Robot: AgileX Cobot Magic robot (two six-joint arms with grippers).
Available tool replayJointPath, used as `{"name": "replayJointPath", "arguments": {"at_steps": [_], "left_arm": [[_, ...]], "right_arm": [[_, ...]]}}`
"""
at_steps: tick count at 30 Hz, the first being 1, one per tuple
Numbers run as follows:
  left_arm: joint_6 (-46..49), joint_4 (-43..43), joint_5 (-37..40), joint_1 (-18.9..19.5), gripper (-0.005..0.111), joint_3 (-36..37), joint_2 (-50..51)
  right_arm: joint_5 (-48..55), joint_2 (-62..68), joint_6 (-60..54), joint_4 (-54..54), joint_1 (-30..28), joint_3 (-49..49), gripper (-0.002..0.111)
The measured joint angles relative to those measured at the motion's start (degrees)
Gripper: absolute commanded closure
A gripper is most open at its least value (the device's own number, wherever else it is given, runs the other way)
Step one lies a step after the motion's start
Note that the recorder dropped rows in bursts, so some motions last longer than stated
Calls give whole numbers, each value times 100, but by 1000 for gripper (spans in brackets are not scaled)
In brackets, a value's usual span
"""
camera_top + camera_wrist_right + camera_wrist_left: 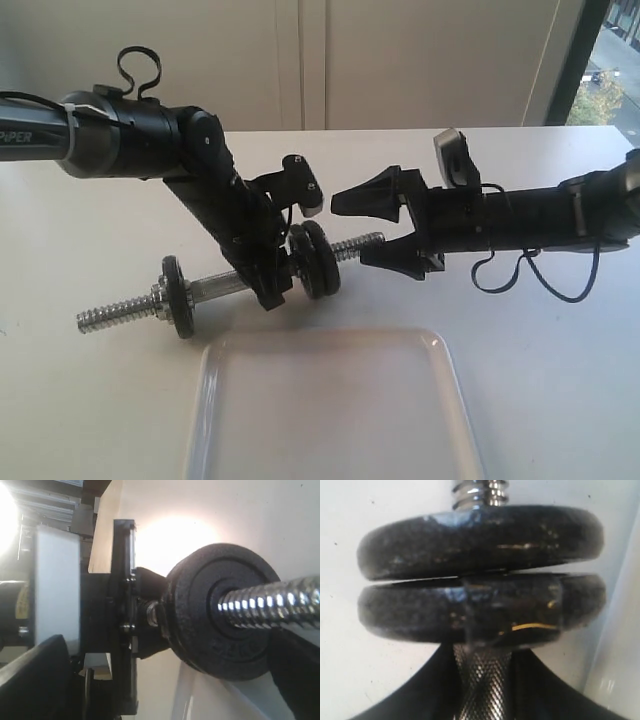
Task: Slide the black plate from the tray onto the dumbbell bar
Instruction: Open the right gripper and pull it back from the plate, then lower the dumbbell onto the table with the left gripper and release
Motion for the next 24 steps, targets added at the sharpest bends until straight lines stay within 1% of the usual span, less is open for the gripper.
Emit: {"name": "replayJointPath", "arguments": {"at_steps": [17,18,19,21,24], "left_arm": [[10,12,93,0,107,-10,-1],[10,12,93,0,105,-10,-1],[10,12,82,0,103,-10,-1],[10,26,82,0,92,-10,-1],[-4,47,82,0,67,-10,-1]], "right_arm": [[-13,-8,0,61,-34,-13,3],[-13,-8,0,61,-34,-13,3],[-13,-8,0,61,-34,-13,3],[-13,-8,0,61,-34,-13,3],[-13,-8,0,72,-34,-13,3]]}}
